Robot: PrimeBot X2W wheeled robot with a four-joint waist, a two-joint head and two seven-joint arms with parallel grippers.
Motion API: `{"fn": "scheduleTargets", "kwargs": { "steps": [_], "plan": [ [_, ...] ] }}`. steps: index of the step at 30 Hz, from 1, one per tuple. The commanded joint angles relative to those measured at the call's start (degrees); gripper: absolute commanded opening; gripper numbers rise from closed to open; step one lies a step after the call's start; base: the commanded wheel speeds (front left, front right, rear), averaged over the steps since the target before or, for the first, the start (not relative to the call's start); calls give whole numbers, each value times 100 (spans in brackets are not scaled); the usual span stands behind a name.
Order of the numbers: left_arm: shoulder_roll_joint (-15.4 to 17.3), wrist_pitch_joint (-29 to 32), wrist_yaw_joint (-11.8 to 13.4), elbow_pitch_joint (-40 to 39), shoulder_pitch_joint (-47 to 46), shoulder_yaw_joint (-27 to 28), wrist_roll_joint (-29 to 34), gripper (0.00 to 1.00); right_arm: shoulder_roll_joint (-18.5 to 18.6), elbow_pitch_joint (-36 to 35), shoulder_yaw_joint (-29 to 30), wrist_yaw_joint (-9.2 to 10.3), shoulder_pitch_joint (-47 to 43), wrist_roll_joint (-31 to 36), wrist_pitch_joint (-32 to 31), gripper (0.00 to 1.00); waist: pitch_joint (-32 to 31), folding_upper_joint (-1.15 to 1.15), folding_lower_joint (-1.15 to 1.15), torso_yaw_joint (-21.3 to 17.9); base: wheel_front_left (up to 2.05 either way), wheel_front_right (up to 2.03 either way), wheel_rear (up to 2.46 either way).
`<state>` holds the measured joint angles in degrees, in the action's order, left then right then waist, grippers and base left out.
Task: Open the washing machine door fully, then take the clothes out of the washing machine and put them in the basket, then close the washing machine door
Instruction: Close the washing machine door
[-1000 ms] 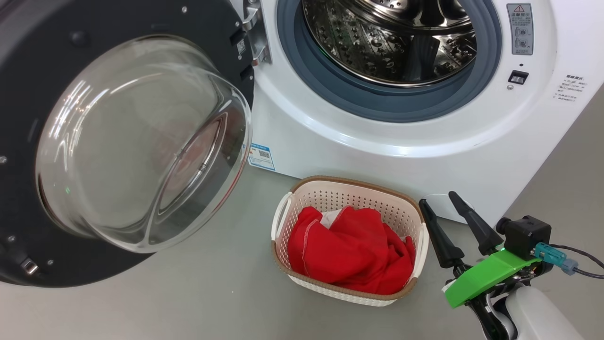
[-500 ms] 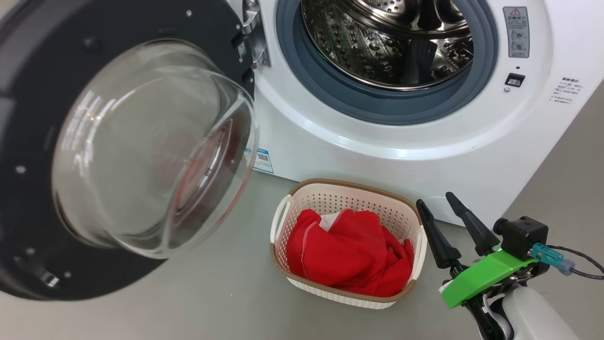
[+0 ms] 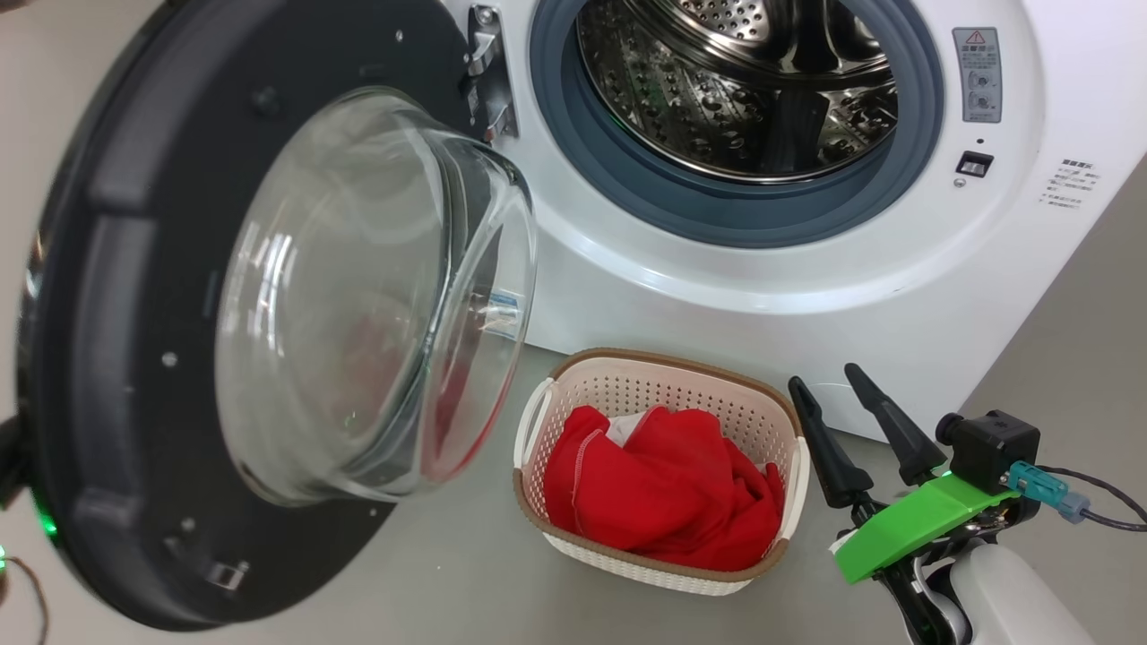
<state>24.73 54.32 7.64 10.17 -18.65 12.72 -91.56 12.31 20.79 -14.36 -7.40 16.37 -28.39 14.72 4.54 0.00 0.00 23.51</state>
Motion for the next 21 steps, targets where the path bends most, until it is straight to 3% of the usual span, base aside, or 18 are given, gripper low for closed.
{"fn": "scheduleTargets", "kwargs": {
  "steps": [1, 21],
  "plan": [
    [202, 84, 41, -267, -75, 143, -40, 0, -37, -141, -105, -9, 30, -23, 28, 100, -5, 0, 0, -8, 0, 0, 0],
    [-254, 308, 515, -2098, 184, -344, -122, 0, -144, -167, -59, -9, 9, -43, 28, 100, -68, 0, 0, -568, 0, 0, 0]
  ]
}}
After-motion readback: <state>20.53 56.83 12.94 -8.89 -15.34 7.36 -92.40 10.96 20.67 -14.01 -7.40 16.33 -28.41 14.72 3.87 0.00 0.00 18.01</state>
